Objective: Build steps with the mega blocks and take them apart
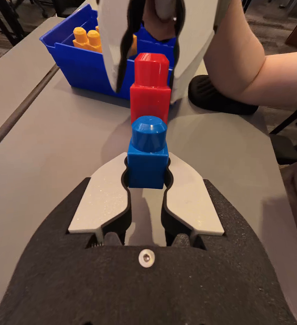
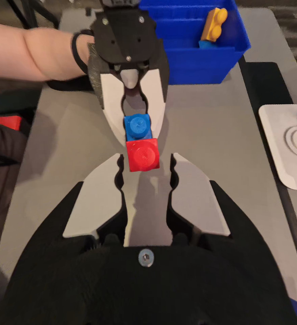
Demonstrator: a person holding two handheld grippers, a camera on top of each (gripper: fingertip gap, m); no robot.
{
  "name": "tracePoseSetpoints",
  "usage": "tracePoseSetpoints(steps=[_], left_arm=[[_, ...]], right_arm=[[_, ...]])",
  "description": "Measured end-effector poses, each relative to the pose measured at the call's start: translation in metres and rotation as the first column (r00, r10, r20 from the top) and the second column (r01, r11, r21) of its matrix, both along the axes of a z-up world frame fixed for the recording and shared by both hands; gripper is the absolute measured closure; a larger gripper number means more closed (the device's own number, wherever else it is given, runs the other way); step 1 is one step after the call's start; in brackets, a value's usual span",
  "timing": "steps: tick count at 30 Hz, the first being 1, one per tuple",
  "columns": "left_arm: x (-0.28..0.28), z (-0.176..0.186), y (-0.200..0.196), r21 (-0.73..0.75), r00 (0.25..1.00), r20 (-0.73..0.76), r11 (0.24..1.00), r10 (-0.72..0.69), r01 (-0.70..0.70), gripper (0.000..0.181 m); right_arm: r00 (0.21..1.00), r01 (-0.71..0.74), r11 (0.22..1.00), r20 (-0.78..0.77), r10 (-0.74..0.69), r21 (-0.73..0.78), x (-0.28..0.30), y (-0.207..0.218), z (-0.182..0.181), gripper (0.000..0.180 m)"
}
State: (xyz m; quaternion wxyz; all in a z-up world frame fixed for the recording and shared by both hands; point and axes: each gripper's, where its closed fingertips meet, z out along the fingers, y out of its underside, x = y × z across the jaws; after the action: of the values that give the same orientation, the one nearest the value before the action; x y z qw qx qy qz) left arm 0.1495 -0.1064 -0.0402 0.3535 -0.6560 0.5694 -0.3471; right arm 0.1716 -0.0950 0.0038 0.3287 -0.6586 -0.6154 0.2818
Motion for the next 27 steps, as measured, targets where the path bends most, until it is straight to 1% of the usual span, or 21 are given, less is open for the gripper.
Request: tracePoseSetpoints(steps=[2, 5, 6, 8, 9, 11, 14, 16, 18, 21, 23, 27], left_arm=[[-0.001, -0.001, 0.000, 0.003, 1.000, -0.004, 1.000, -0.001, 0.001, 0.144], [0.001, 0.004, 0.000, 0.015, 0.999, 0.045, 1.000, -0.001, 0.000, 0.144], [0.002, 0.009, 0.000, 0.006, 0.997, 0.071, 1.000, -0.002, 0.001, 0.137], [0.003, 0.015, 0.002, -0.013, 0.996, 0.089, 1.000, 0.020, -0.019, 0.107], [0.002, 0.016, 0.004, -0.007, 0.996, 0.082, 0.999, 0.034, -0.033, 0.099], [-0.002, 0.022, 0.005, 0.024, 0.995, 0.091, 0.999, 0.044, -0.046, 0.097], [-0.005, 0.028, 0.002, 0.017, 0.994, 0.104, 0.999, 0.028, -0.030, 0.102], [-0.006, 0.028, 0.001, 0.004, 0.995, 0.099, 1.000, 0.023, -0.023, 0.103], [-0.006, 0.026, 0.001, 0.001, 0.996, 0.086, 1.000, 0.017, -0.018, 0.105], [-0.005, 0.021, 0.001, -0.002, 0.998, 0.065, 1.000, 0.013, -0.013, 0.105], [-0.005, 0.020, 0.001, -0.004, 0.998, 0.058, 1.000, 0.015, -0.014, 0.105], [-0.012, 0.020, 0.003, 0.009, 0.999, 0.029, 1.000, 0.027, -0.027, 0.105]], right_arm=[[0.999, -0.016, 1.000, 0.032, 0.016, -0.013, -0.003, -0.003, -0.006, 0.144], [0.999, -0.015, 1.000, 0.049, 0.016, -0.024, -0.001, -0.004, -0.007, 0.144], [0.999, -0.007, 1.000, 0.039, 0.008, -0.011, -0.001, -0.003, -0.002, 0.144], [0.998, 0.039, 0.998, 0.042, -0.041, 0.051, 0.009, 0.003, 0.009, 0.144], [0.997, 0.060, 0.995, 0.047, -0.065, 0.084, 0.019, 0.005, 0.017, 0.144], [0.993, 0.109, 0.983, 0.038, -0.116, 0.146, 0.048, 0.005, 0.037, 0.144], [0.966, 0.245, 0.935, 0.021, -0.259, 0.258, 0.122, 0.001, 0.070, 0.144], [0.925, 0.347, 0.887, 0.044, -0.377, 0.305, 0.180, -0.001, 0.071, 0.144], [0.863, 0.451, 0.846, 0.103, -0.495, 0.285, 0.230, 0.003, 0.054, 0.144], [0.794, 0.538, 0.823, 0.220, -0.567, 0.181, 0.276, 0.012, 0.015, 0.144], [0.761, 0.563, 0.818, 0.313, -0.568, 0.114, 0.292, 0.018, -0.012, 0.143], [0.701, 0.566, 0.822, 0.490, -0.519, 0.062, 0.312, 0.027, -0.060, 0.143]])
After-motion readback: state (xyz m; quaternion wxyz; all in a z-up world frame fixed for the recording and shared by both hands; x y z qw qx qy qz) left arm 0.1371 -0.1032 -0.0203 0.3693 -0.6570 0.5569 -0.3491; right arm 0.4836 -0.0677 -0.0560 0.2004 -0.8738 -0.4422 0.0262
